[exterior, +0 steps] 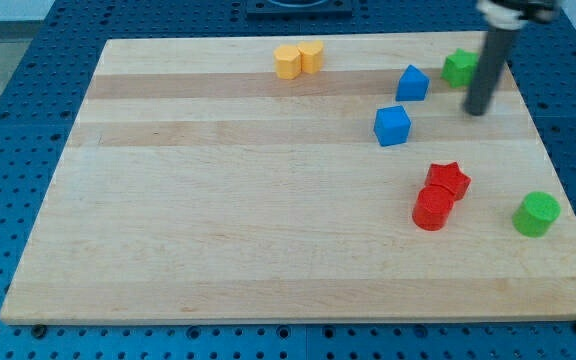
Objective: Move the green circle horizontally to the red star
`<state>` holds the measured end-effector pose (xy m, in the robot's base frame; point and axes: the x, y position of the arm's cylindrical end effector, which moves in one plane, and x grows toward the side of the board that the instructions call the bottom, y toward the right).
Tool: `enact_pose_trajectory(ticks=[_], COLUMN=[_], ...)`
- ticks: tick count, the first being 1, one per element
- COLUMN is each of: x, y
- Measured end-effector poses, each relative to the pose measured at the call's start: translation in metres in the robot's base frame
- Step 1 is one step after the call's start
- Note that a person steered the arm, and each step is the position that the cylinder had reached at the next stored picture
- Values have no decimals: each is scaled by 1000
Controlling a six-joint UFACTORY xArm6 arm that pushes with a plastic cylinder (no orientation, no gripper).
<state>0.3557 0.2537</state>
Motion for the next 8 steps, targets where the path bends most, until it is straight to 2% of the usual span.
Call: enact_pose_trajectory(ticks=[1, 3, 4, 5, 8], x=[0, -18, -22, -51, -60], y=[3, -31, -31, -31, -31])
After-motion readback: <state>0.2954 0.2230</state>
